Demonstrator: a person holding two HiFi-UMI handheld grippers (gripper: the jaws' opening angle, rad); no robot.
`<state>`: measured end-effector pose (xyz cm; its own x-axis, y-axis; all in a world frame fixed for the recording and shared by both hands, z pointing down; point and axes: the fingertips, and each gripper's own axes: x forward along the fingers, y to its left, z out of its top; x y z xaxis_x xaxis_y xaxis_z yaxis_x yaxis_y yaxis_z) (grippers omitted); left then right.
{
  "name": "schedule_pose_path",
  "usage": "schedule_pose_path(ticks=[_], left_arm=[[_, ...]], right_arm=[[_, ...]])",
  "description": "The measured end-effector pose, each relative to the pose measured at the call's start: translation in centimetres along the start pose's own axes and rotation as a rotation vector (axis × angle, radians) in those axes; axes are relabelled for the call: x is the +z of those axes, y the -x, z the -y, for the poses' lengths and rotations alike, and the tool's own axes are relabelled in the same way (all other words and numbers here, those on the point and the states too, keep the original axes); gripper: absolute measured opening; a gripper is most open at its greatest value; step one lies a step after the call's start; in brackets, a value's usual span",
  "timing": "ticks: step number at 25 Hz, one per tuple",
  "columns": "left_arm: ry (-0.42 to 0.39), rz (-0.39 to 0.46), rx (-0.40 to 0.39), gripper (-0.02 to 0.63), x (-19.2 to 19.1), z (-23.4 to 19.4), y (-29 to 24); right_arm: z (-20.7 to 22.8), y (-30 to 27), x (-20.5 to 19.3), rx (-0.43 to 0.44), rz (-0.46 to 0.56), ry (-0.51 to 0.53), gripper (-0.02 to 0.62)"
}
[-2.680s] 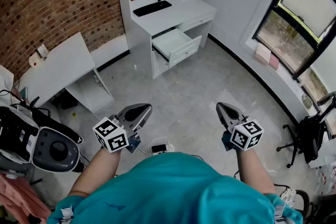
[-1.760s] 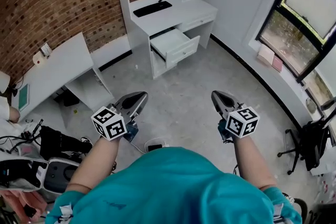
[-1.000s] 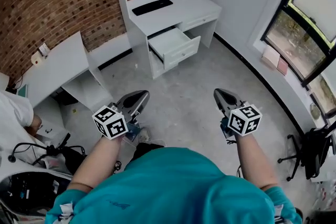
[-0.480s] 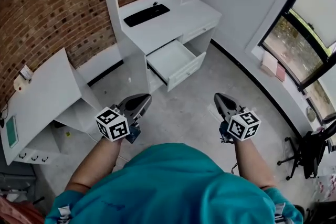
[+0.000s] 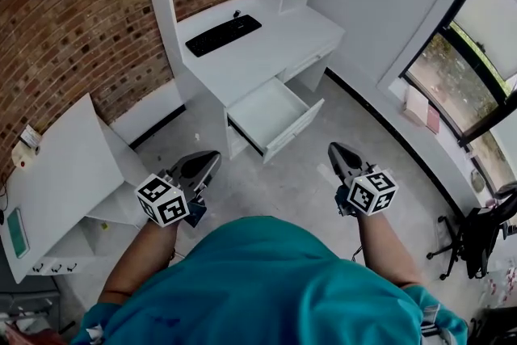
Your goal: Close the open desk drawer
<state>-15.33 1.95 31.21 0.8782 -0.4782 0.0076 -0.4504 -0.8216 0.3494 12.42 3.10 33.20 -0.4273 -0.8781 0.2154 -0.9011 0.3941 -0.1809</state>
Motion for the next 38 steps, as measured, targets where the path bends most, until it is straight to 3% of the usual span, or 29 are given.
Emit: schedule_pose_path(ticks=[7, 11, 17, 21, 28, 32, 38], left_arm=[[0.005, -0.028, 0.018, 0.014, -0.6, -2.5, -6.7], [0.009, -0.033, 0.082, 0.014, -1.0, -3.3, -13.1], [0.042, -0.042, 0.141, 0.014, -1.9, -3.9, -20.5], [0.03, -0.077, 0.128, 0.014, -2.7, -4.7, -21.4], [0.085, -0.135, 0.075, 0.014, -6.0, -8.0, -21.6], [0.118, -0.167, 0.073, 0.014, -8.9, -9.1, -22.0], [0.154, -0.2, 0.078, 0.014, -13.5, -10.5, -21.8]], right_arm=[[6.4, -2.3, -0.4, 0.004, -0.012, -0.006, 0.023], [12.3, -3.5, -0.9, 0.058, -0.025, -0.028, 0.023], [18.0, -5.8, -2.4, 0.143, -0.094, 0.033, 0.025], [19.0, -7.7, -4.4, 0.144, -0.133, 0.017, 0.025], [19.7, -11.3, -8.6, 0.08, -0.245, 0.088, 0.026], [19.7, -13.1, -13.1, 0.084, -0.324, 0.058, 0.026], [20.4, -16.1, -21.1, 0.102, -0.45, 0.072, 0.08]])
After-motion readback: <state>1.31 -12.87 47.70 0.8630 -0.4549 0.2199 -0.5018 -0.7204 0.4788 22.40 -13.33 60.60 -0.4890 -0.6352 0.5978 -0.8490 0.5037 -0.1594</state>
